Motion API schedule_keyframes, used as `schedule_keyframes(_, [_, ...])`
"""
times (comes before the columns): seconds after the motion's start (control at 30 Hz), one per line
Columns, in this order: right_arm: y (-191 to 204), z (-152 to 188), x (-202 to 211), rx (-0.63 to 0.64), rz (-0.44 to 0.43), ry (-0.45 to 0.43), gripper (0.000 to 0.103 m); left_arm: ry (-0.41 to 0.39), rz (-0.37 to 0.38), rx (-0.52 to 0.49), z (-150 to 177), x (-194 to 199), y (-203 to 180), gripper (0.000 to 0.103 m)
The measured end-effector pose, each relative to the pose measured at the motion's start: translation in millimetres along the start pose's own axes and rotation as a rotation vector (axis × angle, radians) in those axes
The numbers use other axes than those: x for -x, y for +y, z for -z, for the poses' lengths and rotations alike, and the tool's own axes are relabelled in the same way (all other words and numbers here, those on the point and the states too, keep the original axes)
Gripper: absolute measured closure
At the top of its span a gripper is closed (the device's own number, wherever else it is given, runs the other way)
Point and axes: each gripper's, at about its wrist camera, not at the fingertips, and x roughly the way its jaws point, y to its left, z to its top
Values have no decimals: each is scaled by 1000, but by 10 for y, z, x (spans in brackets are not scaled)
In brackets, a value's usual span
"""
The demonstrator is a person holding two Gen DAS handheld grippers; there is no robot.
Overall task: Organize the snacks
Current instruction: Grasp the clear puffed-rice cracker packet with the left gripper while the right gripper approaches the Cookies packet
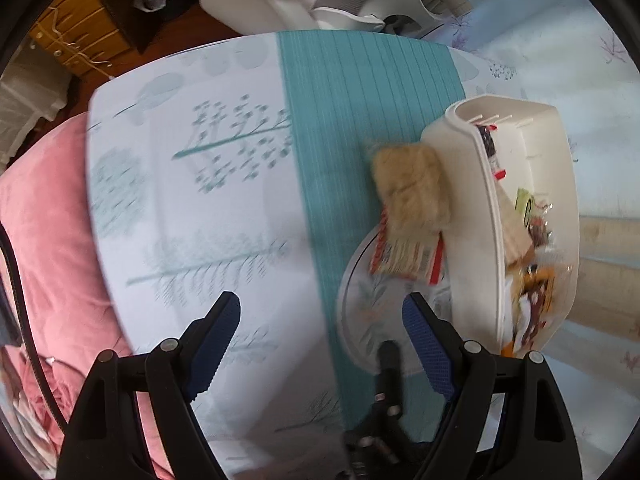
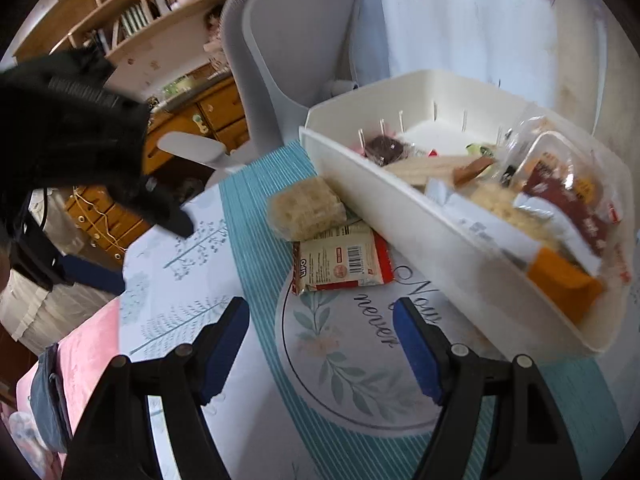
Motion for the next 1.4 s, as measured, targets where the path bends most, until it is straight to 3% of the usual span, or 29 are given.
schedule_keyframes(0.47, [-72, -21, -504, 30, 84, -25, 28, 2, 72, -44, -575, -595, -359, 21])
schedule_keyframes(0.77, [-30, -55, -675, 67, 77, -22, 28, -86, 131, -77, -714, -754, -502, 21])
schedule_keyframes(1.1, [44, -38, -740, 116, 90, -11, 28, -115, 137, -132, -724, -867, -617, 21])
schedule_keyframes(1.4, [126, -30, -762, 154, 103, -1, 28, -128, 136, -134, -713, -888, -622, 47])
